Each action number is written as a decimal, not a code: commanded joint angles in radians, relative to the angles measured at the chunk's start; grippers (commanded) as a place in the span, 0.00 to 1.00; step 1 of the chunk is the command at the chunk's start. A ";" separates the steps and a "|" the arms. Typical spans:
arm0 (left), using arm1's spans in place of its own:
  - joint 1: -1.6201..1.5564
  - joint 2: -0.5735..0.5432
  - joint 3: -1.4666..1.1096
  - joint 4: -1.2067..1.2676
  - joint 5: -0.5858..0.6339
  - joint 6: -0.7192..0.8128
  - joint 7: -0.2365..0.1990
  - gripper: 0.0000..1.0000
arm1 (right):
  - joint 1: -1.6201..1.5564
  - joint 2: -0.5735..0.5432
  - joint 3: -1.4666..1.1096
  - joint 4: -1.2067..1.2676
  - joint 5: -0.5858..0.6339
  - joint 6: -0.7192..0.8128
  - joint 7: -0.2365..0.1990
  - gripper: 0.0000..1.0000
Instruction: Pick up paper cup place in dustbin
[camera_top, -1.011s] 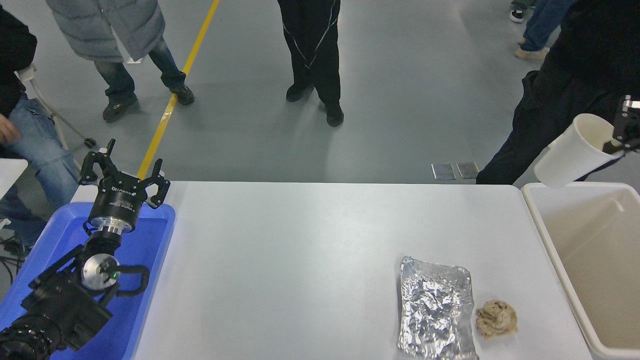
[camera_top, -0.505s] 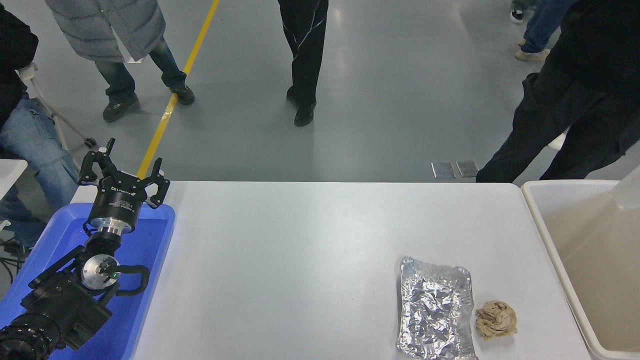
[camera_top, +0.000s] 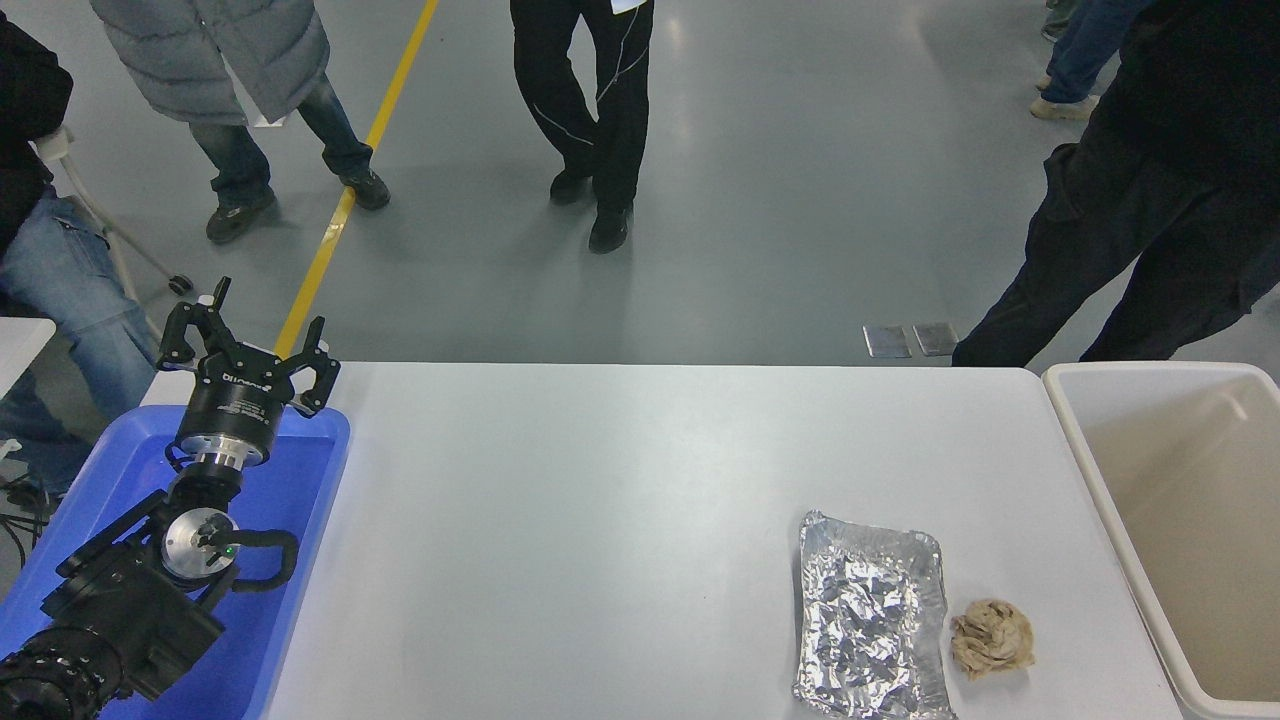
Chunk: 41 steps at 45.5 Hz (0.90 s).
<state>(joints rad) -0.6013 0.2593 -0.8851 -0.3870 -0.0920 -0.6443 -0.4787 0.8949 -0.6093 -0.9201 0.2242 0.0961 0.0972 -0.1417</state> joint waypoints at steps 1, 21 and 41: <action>0.000 0.000 0.000 0.000 0.000 0.000 0.000 0.98 | -0.185 0.123 0.087 -0.183 0.010 -0.057 -0.015 0.00; 0.000 0.000 0.000 -0.001 0.000 0.000 0.000 0.98 | -0.229 0.140 0.084 -0.187 0.014 -0.100 -0.015 0.29; 0.000 0.000 0.000 0.000 0.000 0.000 0.000 0.98 | -0.168 0.120 0.086 -0.111 0.014 -0.166 -0.013 0.89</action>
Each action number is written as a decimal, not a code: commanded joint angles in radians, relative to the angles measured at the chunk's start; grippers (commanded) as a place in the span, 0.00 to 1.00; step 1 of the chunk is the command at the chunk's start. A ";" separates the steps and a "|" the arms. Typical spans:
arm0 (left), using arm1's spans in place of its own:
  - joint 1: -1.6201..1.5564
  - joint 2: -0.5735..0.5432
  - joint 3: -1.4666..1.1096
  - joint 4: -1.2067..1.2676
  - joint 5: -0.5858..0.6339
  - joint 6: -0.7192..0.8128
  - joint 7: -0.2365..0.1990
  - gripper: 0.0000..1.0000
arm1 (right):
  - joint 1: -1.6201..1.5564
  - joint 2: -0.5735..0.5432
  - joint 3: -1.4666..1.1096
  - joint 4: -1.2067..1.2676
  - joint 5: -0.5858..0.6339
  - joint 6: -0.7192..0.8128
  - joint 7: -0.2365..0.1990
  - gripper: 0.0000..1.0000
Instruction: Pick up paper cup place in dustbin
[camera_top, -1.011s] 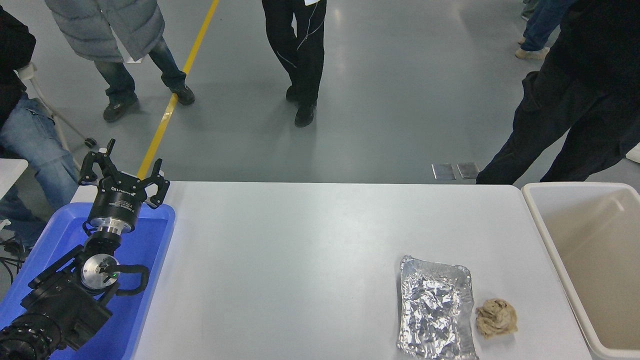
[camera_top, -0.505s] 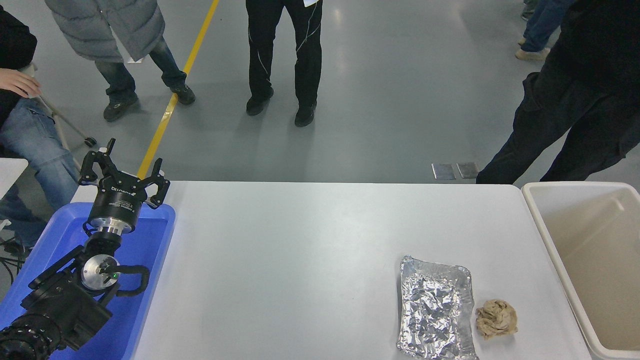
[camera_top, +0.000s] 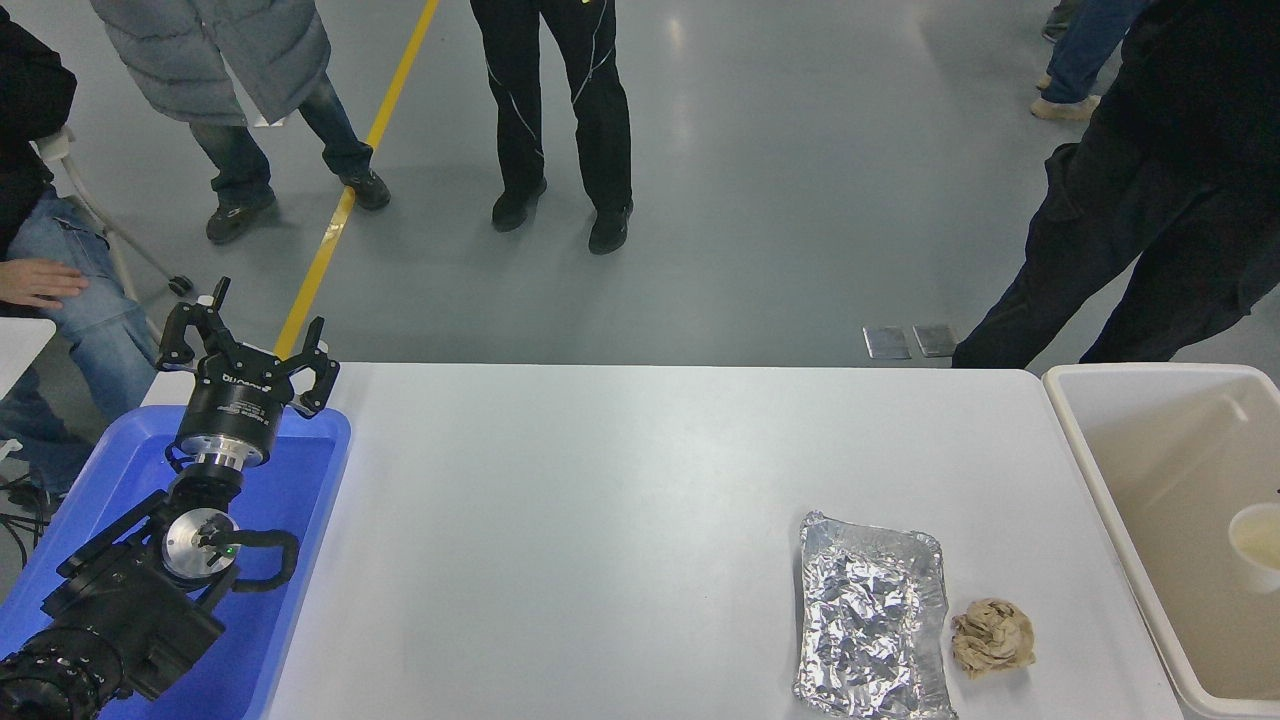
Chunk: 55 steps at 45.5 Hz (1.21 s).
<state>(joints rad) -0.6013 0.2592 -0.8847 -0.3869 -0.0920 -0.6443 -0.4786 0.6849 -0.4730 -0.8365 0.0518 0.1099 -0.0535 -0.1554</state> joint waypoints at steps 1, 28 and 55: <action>0.000 0.000 0.000 -0.001 0.000 0.000 0.000 0.98 | 0.059 -0.029 0.002 0.088 0.001 -0.016 0.000 0.89; 0.000 0.000 0.000 -0.001 0.000 0.000 0.000 0.98 | 1.106 -0.213 -0.441 1.062 -0.088 0.381 0.002 1.00; 0.000 0.000 0.003 0.000 0.000 0.002 0.000 0.98 | 1.683 0.017 -0.428 1.232 -0.084 0.839 0.005 1.00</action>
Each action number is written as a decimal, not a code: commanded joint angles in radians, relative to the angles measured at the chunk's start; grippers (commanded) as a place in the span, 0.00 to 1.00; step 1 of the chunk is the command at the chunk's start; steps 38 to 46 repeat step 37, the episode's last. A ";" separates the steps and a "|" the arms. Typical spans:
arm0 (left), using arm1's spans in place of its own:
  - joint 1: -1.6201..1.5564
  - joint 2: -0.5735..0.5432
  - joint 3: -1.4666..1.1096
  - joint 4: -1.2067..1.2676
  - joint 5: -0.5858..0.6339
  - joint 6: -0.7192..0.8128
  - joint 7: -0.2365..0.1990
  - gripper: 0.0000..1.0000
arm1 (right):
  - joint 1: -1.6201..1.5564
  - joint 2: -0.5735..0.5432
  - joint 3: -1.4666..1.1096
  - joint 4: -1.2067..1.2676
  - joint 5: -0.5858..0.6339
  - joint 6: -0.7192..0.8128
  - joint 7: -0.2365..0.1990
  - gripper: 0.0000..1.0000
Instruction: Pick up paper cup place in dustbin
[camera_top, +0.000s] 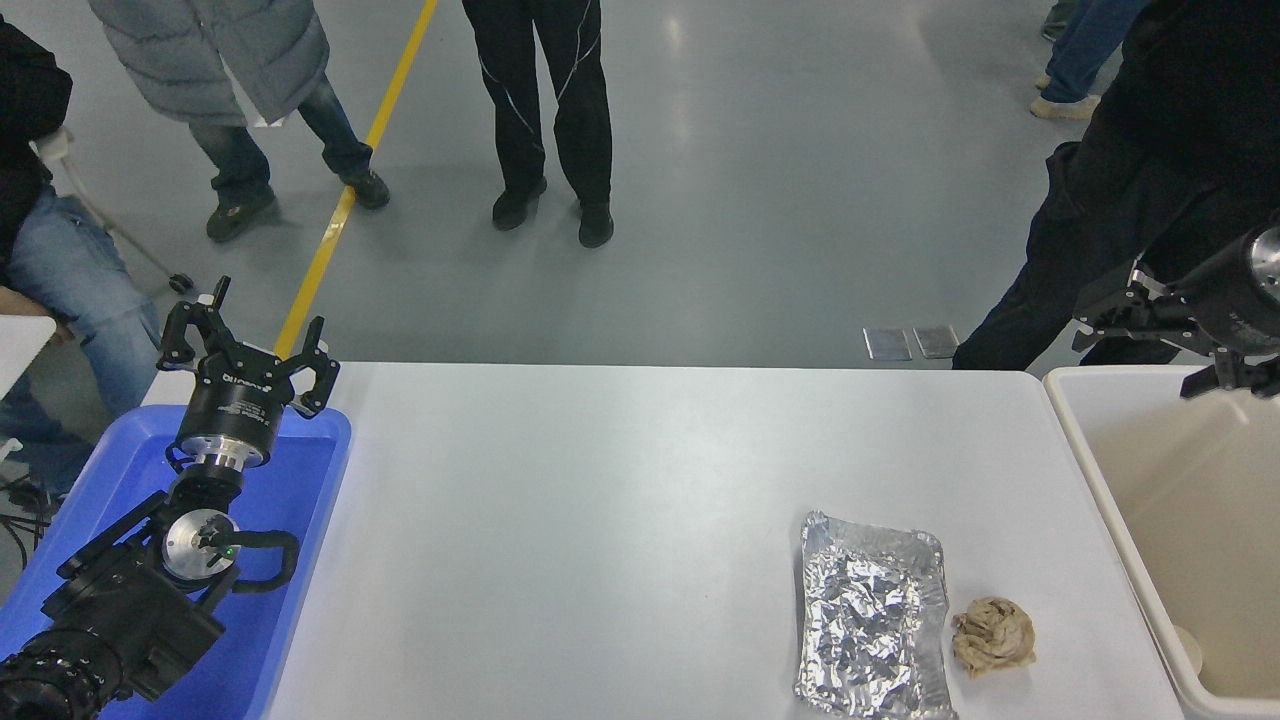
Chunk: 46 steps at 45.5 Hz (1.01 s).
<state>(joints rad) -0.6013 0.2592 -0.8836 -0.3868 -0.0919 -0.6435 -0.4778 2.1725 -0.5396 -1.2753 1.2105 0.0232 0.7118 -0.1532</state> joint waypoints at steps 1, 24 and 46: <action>0.000 0.000 0.002 0.000 0.000 0.002 -0.001 0.98 | 0.207 0.092 0.014 0.084 0.003 0.074 0.003 1.00; 0.000 0.000 0.000 0.000 0.000 0.005 -0.001 0.98 | 0.280 0.239 0.054 0.178 0.021 0.074 0.004 1.00; 0.000 0.000 0.000 0.000 0.000 0.004 -0.001 0.98 | 0.283 0.237 0.044 0.164 0.049 0.074 0.004 1.00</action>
